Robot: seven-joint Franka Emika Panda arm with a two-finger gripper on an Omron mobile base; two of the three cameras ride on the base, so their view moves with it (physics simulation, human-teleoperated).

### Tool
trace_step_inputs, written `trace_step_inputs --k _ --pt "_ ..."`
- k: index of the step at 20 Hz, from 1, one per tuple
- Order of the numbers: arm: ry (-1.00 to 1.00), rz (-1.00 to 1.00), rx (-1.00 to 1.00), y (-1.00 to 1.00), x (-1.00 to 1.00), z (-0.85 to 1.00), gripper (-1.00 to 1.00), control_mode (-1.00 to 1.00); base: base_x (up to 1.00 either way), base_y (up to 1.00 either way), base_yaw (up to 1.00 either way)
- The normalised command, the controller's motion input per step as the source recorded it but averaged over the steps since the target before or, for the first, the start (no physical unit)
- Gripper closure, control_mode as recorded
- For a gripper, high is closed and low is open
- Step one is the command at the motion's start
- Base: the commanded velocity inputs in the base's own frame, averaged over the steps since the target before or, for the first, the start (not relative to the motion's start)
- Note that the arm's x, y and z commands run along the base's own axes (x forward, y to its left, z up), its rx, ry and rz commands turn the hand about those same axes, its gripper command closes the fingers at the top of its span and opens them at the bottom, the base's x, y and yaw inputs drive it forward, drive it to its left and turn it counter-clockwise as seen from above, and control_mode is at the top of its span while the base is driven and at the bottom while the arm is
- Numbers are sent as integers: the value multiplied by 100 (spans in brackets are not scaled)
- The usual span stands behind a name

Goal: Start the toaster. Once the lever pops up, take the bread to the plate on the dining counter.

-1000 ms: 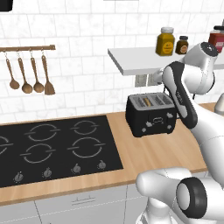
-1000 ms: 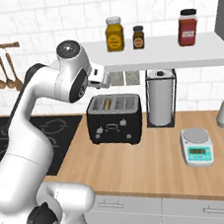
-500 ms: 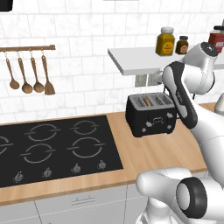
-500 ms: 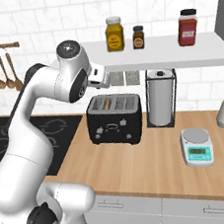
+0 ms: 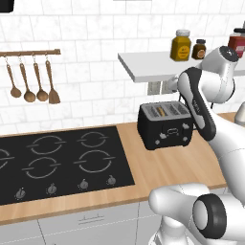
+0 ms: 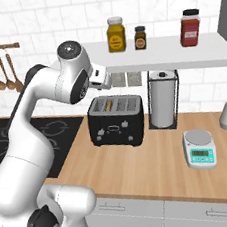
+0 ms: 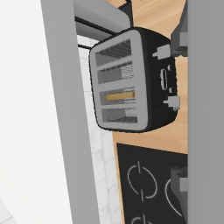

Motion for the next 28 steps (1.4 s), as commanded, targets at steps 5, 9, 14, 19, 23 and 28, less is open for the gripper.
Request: trace_step_inputs --k 5,9,14,19,23,28 --pt "0 0 0 0 0 0 -100 -100 0 0 0" --pt "0 0 0 0 0 0 -100 -100 0 0 0" --pt "0 0 0 0 0 0 -100 -100 0 0 0" --pt "0 0 0 0 0 0 -100 -100 0 0 0" --pt "0 0 0 0 0 0 -100 -100 0 0 0" --pt "0 0 0 0 0 0 -100 -100 0 0 0"
